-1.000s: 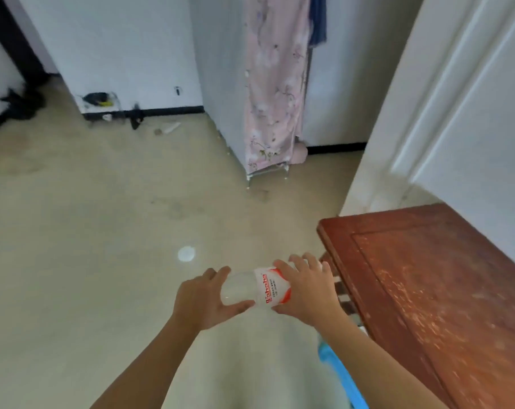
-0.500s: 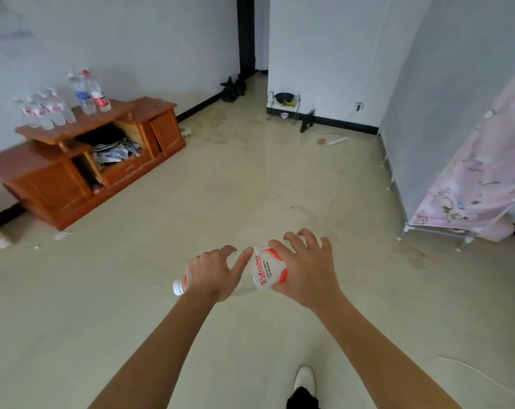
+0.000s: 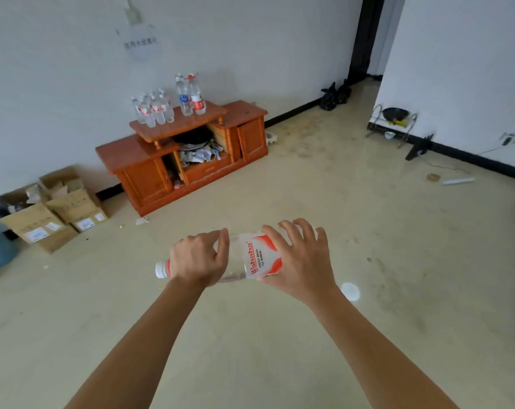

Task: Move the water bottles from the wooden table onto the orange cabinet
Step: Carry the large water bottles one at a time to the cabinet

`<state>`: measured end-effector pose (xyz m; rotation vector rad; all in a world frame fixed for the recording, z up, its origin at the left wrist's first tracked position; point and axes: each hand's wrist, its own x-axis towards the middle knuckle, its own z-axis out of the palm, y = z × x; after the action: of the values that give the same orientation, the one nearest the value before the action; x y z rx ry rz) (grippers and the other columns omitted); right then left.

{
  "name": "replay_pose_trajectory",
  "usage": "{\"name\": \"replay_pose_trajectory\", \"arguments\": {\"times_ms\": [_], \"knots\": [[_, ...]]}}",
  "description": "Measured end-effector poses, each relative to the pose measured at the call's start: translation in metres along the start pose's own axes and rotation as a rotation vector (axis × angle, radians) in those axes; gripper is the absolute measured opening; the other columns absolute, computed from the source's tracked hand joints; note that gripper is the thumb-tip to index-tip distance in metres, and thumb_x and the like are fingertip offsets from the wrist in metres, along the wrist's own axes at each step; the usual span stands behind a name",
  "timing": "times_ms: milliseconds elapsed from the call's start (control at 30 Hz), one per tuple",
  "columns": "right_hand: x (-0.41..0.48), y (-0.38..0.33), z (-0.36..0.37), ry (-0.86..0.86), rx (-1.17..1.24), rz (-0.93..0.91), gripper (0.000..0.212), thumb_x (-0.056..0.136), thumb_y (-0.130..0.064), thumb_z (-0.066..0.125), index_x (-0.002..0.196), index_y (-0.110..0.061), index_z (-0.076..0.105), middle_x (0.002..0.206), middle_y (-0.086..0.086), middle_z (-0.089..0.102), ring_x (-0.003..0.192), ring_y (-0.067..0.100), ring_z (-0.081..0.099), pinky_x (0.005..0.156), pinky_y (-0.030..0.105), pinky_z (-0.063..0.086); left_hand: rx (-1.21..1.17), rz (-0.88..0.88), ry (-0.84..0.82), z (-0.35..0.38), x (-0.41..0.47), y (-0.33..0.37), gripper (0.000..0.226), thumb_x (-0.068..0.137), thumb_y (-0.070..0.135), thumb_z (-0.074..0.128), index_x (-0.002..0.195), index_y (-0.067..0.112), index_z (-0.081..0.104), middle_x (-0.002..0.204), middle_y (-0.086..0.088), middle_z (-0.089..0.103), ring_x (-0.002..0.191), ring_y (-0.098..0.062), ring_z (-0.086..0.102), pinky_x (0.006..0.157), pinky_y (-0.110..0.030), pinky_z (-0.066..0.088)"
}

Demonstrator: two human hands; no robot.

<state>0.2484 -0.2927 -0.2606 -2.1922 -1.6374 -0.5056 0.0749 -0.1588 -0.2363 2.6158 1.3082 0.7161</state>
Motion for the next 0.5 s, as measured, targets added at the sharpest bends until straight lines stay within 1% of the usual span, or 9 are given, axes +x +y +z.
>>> {"name": "replay_pose_trajectory", "arguments": {"times_ms": [67, 133, 200, 233, 300, 333, 367, 433, 500], "knots": [[0.037, 0.01, 0.022, 0.015, 0.005, -0.042, 0.098, 0.056, -0.074, 0.076, 0.139, -0.026, 0.056, 0.12, 0.006, 0.059, 0.113, 0.032, 0.057, 0.095, 0.055, 0.045, 0.035, -0.012, 0.032, 0.01, 0.031, -0.006, 0.054, 0.095, 0.052, 0.024, 0.079, 0.027, 0.069, 0.062, 0.005, 0.065, 0.057, -0.026, 0.059, 0.052, -0.028, 0.043], [0.077, 0.02, 0.047, 0.013, 0.006, -0.104, 0.102, 0.056, -0.075, 0.074, 0.141, -0.022, 0.054, 0.112, 0.009, 0.057, 0.103, 0.031, 0.06, 0.101, 0.06, 0.042, 0.079, -0.027, 0.038, 0.02, 0.065, -0.016, 0.051, 0.095, 0.05, 0.026, 0.08, 0.027, 0.068, 0.064, 0.005, 0.065, 0.059, -0.027, 0.059, 0.052, -0.028, 0.036], [0.111, 0.025, 0.076, -0.001, 0.026, -0.154, 0.096, 0.054, -0.075, 0.074, 0.132, -0.02, 0.057, 0.107, 0.009, 0.057, 0.095, 0.03, 0.062, 0.103, 0.06, 0.043, 0.104, -0.042, 0.012, 0.035, 0.096, -0.03, 0.049, 0.095, 0.05, 0.027, 0.079, 0.028, 0.068, 0.065, 0.005, 0.066, 0.061, -0.027, 0.06, 0.053, -0.028, 0.035], [0.131, 0.028, 0.09, -0.02, 0.038, -0.173, 0.091, 0.054, -0.074, 0.074, 0.126, -0.02, 0.059, 0.108, 0.008, 0.057, 0.095, 0.03, 0.063, 0.103, 0.058, 0.044, 0.105, -0.057, -0.005, 0.044, 0.114, -0.039, 0.049, 0.095, 0.05, 0.026, 0.077, 0.028, 0.066, 0.065, 0.004, 0.066, 0.061, -0.027, 0.06, 0.053, -0.029, 0.034], [0.166, 0.034, 0.116, -0.06, 0.025, -0.204, 0.085, 0.054, -0.071, 0.073, 0.12, -0.019, 0.061, 0.114, 0.009, 0.06, 0.104, 0.031, 0.064, 0.102, 0.054, 0.046, 0.098, -0.086, -0.015, 0.061, 0.147, -0.056, 0.047, 0.095, 0.049, 0.025, 0.069, 0.026, 0.057, 0.062, 0.004, 0.064, 0.06, -0.026, 0.059, 0.052, -0.029, 0.037], [0.183, 0.037, 0.127, -0.069, 0.018, -0.223, 0.084, 0.055, -0.07, 0.073, 0.12, -0.017, 0.062, 0.118, 0.009, 0.061, 0.109, 0.033, 0.063, 0.1, 0.052, 0.048, 0.082, -0.092, -0.014, 0.068, 0.164, -0.062, 0.047, 0.095, 0.049, 0.024, 0.067, 0.025, 0.054, 0.061, 0.004, 0.063, 0.058, -0.026, 0.058, 0.052, -0.029, 0.041], [0.206, 0.038, 0.139, -0.088, 0.019, -0.243, 0.084, 0.055, -0.069, 0.073, 0.118, -0.016, 0.062, 0.116, 0.009, 0.064, 0.107, 0.032, 0.064, 0.095, 0.049, 0.051, 0.074, -0.096, -0.02, 0.074, 0.187, -0.07, 0.048, 0.095, 0.05, 0.023, 0.067, 0.025, 0.053, 0.061, 0.004, 0.063, 0.058, -0.025, 0.058, 0.053, -0.03, 0.044], [0.264, 0.045, 0.163, -0.104, 0.039, -0.267, 0.081, 0.054, -0.069, 0.074, 0.113, -0.015, 0.063, 0.101, 0.004, 0.068, 0.089, 0.028, 0.067, 0.081, 0.041, 0.054, 0.064, -0.123, -0.052, 0.09, 0.245, -0.092, 0.05, 0.097, 0.05, 0.023, 0.066, 0.024, 0.053, 0.059, 0.005, 0.061, 0.056, -0.023, 0.057, 0.054, -0.03, 0.046], [0.296, 0.051, 0.168, -0.118, 0.022, -0.267, 0.083, 0.054, -0.074, 0.073, 0.112, -0.016, 0.063, 0.094, 0.001, 0.068, 0.08, 0.025, 0.067, 0.074, 0.039, 0.054, 0.044, -0.086, -0.048, 0.092, 0.279, -0.095, 0.048, 0.1, 0.046, 0.028, 0.062, 0.025, 0.048, 0.055, 0.007, 0.054, 0.054, -0.02, 0.055, 0.054, -0.028, 0.043]]}}
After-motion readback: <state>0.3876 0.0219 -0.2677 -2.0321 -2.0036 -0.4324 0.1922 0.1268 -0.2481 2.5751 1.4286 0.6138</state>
